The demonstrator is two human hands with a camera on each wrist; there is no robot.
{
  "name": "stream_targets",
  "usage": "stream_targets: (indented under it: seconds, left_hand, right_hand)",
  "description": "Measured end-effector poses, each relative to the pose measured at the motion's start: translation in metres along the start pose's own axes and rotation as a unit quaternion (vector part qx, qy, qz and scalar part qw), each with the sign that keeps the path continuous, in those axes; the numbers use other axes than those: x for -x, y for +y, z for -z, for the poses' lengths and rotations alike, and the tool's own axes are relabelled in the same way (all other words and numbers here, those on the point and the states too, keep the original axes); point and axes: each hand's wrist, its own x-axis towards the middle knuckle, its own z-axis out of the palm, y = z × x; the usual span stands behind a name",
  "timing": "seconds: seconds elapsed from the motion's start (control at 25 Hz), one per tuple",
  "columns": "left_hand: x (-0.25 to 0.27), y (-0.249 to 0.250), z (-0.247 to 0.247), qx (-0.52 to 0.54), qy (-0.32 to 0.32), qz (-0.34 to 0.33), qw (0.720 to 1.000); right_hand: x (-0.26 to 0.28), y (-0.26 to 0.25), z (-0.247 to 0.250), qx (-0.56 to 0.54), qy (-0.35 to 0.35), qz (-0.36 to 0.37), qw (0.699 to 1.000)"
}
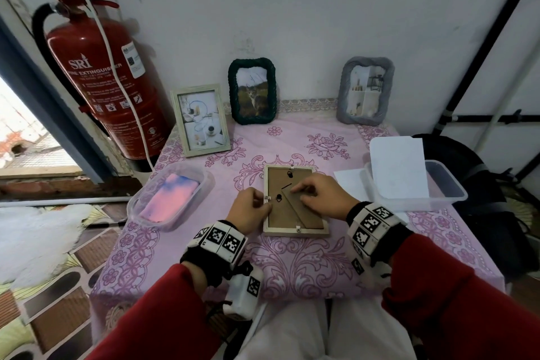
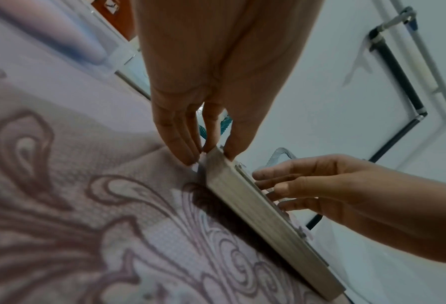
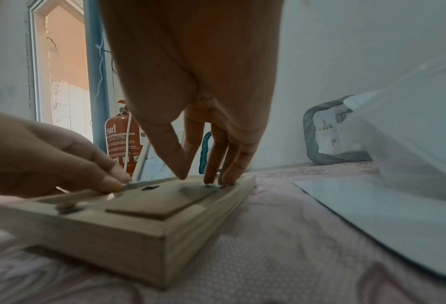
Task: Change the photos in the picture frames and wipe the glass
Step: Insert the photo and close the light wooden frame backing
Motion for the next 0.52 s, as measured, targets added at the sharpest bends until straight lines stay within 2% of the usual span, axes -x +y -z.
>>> stream_targets:
  seconds: [0.12,0.24,0.36,0.52]
  left_hand:
    - [0.004,0.006,-0.002,0.152,0.015,0.006,0.988]
    - [0.007,0.016,-0.001,0.279,0.006,0.022,0.96]
    - [0.01,0.028,0.001,0.311,-0.023,0.022,0.95]
    - [0.012,0.043,0.004,0.308,-0.026,-0.025,0.951]
  right_hand:
    - [0.002,-0.006,-0.003,-0.044,0.022,0.0,0.999]
    - [0.002,-0.014,-0.002,-0.083,0.054,0.01,0.995]
    - [-0.001,-0.024,0.001,-0.08,0.083,0.017,0.993]
    - [-0.004,-0.039,0.016,-0.106,0.178,0.014,0.978]
